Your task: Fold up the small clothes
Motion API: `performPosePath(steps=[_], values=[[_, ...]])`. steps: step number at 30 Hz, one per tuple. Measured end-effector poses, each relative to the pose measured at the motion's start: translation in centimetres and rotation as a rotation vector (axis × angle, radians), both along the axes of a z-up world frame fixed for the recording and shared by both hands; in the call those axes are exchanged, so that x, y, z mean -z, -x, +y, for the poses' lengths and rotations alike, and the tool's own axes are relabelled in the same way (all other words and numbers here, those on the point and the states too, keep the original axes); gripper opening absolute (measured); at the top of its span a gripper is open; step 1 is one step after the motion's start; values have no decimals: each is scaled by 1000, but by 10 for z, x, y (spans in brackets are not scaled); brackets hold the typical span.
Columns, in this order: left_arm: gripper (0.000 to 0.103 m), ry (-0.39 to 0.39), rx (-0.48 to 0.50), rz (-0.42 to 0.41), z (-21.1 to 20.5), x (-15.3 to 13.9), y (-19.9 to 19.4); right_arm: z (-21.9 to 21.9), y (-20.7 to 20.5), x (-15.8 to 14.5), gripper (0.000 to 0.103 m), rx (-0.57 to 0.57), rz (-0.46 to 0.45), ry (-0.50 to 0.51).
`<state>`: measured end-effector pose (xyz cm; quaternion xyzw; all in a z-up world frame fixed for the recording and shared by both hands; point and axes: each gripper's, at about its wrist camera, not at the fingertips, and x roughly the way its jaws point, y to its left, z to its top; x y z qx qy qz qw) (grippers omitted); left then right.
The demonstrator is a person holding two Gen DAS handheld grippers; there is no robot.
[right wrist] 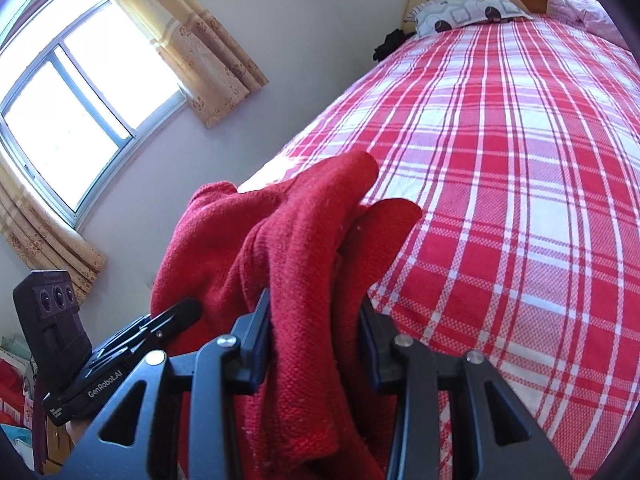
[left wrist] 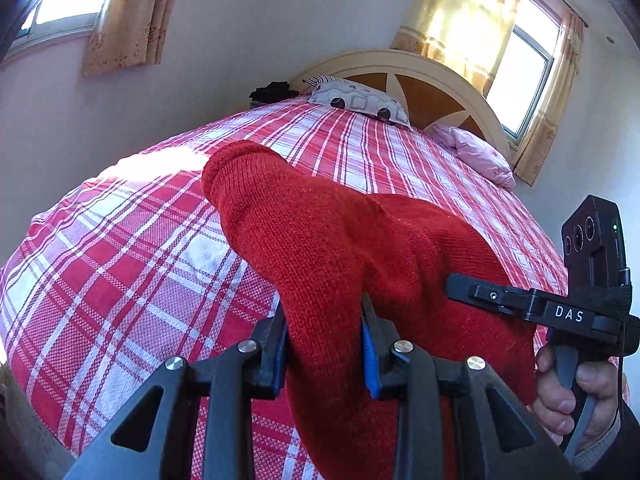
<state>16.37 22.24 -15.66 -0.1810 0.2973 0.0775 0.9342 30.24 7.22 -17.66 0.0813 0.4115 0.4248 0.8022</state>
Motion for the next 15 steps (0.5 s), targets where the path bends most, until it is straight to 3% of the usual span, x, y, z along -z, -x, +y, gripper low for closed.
performPosePath(steps=[15], values=[[31, 20, 11, 72, 7, 30, -12, -1, -16, 30, 40, 4, 69, 32]])
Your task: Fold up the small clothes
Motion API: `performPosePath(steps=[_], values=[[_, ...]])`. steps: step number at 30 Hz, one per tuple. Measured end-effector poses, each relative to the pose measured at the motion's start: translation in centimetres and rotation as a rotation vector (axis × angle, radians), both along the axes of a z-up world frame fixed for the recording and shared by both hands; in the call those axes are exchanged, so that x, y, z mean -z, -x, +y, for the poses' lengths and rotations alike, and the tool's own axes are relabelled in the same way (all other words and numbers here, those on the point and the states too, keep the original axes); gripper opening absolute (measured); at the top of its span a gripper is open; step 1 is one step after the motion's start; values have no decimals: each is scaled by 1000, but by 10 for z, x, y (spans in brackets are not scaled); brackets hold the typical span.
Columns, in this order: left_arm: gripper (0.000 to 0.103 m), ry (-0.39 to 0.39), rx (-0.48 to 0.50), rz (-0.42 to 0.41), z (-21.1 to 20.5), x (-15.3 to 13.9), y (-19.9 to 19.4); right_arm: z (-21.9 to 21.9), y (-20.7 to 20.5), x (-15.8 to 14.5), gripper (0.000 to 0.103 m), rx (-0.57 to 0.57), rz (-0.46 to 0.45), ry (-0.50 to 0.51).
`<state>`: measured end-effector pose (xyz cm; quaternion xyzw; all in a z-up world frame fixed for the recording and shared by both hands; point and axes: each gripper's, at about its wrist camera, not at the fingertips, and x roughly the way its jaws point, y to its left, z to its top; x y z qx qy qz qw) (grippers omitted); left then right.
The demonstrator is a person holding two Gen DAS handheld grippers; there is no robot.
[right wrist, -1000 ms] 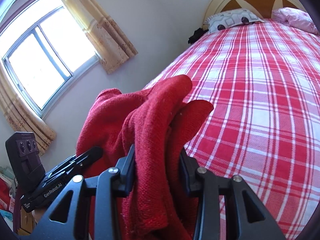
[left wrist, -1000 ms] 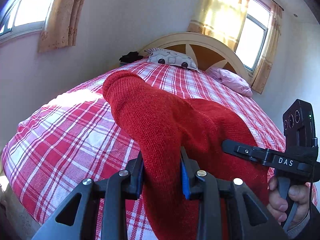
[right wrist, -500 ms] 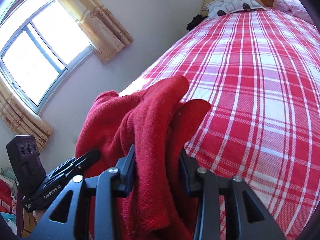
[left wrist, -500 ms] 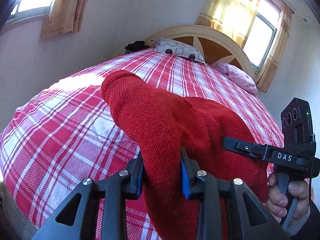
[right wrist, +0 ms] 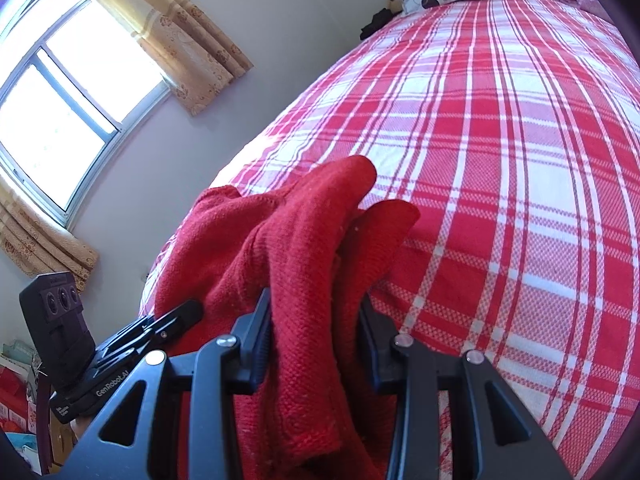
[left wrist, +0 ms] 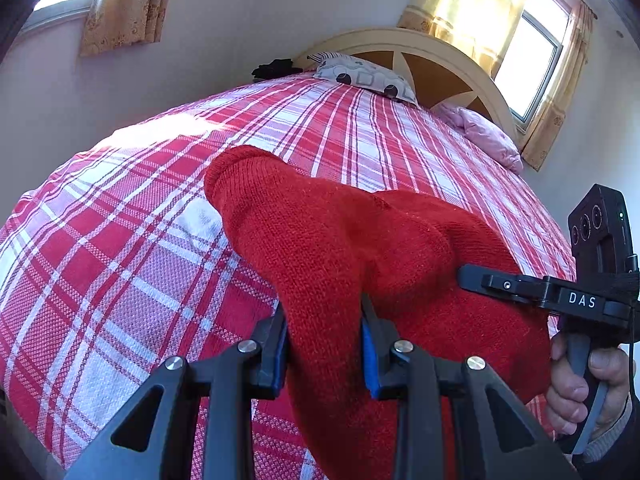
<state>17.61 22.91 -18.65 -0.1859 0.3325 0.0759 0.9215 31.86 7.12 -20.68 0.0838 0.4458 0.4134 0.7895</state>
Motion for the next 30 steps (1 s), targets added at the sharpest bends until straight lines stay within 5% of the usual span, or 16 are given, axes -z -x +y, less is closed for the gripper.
performPosePath(steps=[14, 24, 30], values=[[34, 11, 13, -18, 7, 16, -2, 1, -18, 19, 44, 9, 74, 12], [56, 11, -36, 11, 10, 14, 5, -6, -8, 9, 57, 30, 52, 52], [57, -44, -47, 37, 4, 3, 22, -36, 7, -10, 62, 99, 21, 37]])
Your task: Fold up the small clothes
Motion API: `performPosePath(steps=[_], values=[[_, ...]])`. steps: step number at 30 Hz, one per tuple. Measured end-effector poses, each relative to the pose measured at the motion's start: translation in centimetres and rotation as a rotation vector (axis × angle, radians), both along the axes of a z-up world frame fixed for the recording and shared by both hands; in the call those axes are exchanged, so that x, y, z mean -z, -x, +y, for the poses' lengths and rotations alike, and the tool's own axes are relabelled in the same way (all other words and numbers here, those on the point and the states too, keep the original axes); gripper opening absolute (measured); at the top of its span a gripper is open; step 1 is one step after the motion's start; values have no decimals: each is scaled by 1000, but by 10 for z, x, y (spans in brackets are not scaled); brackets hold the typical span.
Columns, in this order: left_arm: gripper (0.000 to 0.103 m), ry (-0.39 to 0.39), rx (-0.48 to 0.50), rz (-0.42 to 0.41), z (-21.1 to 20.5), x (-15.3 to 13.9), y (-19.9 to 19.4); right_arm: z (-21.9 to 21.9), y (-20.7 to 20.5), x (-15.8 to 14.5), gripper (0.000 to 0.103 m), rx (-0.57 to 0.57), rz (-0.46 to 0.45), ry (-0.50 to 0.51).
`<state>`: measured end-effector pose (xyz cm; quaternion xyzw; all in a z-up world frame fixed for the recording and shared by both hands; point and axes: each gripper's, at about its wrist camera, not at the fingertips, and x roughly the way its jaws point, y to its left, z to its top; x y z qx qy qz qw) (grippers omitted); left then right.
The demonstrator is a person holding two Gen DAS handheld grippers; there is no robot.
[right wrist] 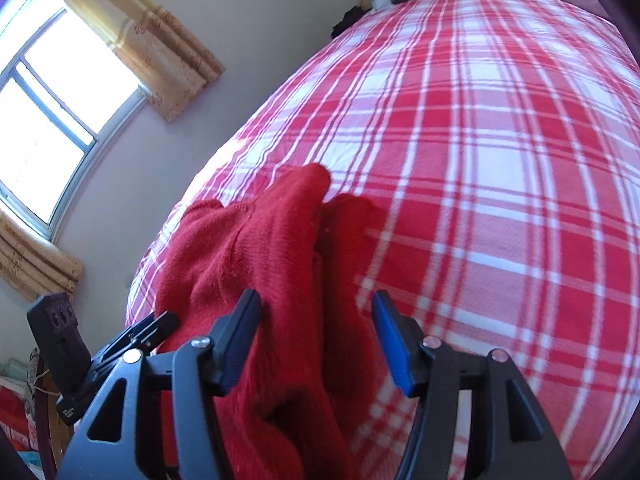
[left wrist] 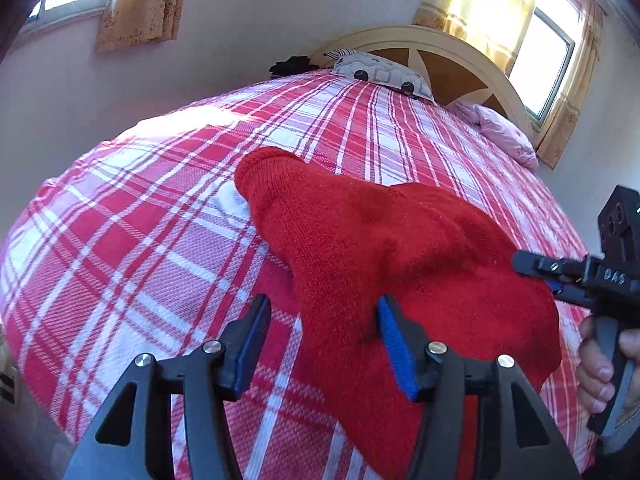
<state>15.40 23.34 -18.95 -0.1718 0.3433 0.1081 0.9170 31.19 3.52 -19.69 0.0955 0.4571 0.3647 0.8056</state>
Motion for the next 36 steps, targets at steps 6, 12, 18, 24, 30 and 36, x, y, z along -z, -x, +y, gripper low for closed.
performPosePath(steps=[6, 12, 18, 24, 30, 36], values=[[57, -171, -73, -29, -16, -39, 29, -23, 49, -41, 70, 74, -150, 32], [79, -279, -145, -202, -30, -96, 62, -33, 141, -115, 103, 185, -535, 33], [87, -266, -131, -319, -42, -133, 81, -34, 193, -149, 103, 222, -710, 99], [91, -291, -113, -349, -54, -143, 84, -44, 213, -157, 103, 248, -741, 88], [91, -290, -103, -358, -59, -146, 89, -49, 224, -162, 103, 245, -751, 79], [91, -285, -77, -344, -65, -148, 90, -52, 232, -163, 103, 234, -758, 68]])
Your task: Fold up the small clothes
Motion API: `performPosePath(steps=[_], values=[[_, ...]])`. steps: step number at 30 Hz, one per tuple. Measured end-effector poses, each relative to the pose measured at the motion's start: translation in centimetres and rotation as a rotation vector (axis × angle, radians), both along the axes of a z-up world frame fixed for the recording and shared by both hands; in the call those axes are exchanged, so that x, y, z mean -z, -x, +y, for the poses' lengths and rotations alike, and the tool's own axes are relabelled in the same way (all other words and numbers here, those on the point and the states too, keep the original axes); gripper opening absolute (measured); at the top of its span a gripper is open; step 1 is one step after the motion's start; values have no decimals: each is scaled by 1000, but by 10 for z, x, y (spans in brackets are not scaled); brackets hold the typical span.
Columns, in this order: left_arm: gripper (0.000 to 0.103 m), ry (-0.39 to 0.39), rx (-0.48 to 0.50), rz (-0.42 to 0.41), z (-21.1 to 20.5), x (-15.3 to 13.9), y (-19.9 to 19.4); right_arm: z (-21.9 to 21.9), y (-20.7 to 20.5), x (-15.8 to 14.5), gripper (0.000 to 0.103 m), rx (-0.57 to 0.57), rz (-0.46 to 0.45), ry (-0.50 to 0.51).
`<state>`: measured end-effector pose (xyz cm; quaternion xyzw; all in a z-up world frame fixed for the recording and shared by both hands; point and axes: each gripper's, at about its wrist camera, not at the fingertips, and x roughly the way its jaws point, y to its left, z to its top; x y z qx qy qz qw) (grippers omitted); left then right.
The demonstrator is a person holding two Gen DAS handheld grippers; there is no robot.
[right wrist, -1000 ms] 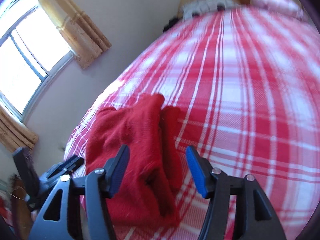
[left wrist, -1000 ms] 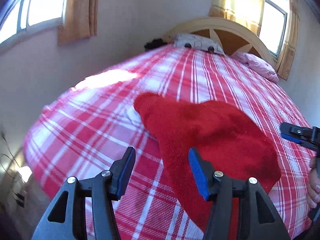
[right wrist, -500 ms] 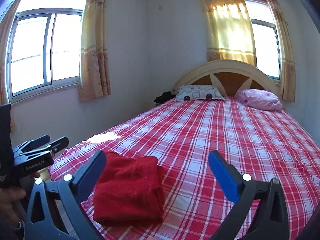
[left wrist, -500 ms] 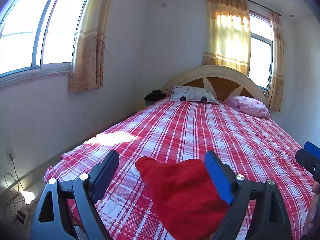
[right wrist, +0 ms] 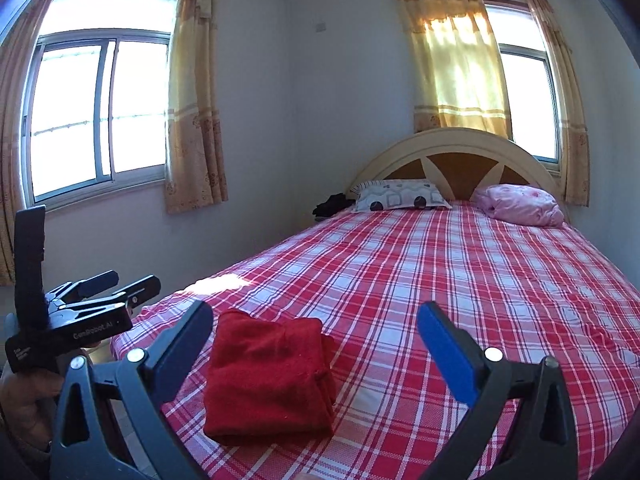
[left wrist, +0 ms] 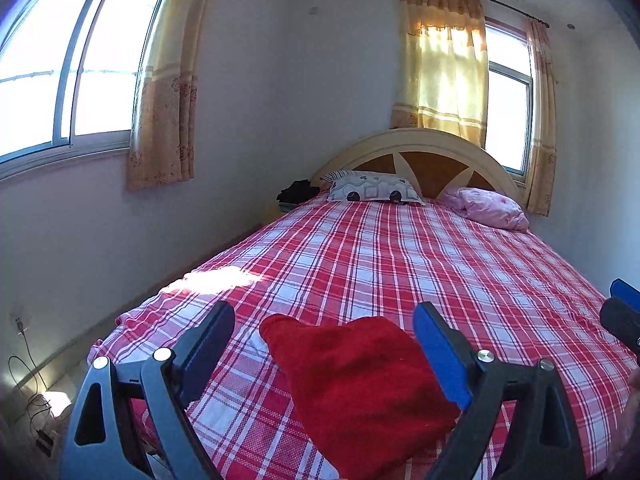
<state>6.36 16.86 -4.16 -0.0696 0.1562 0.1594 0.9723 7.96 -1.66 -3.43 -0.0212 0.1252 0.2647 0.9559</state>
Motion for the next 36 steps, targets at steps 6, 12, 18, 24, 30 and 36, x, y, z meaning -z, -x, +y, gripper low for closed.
performPosePath(steps=[6, 12, 18, 24, 30, 36], values=[[91, -5, 3, 15, -5, 1, 0, -1, 1, 0, 103, -2, 3, -3], [91, -43, 16, 35, -13, 2, -2, -4, 8, -3, 103, 11, -18, -25], [102, -113, 12, 26, -24, 1, 0, -8, 9, -2, 103, 13, -12, -39], [102, -128, -4, 3, -25, -2, 3, -9, 7, 0, 103, 8, -1, -45], [102, -141, 19, -3, -31, -3, 4, -8, 9, 1, 103, 4, -7, -46], [102, -112, 47, 31, -31, -3, -4, -7, 11, 2, 103, 2, -20, -37]])
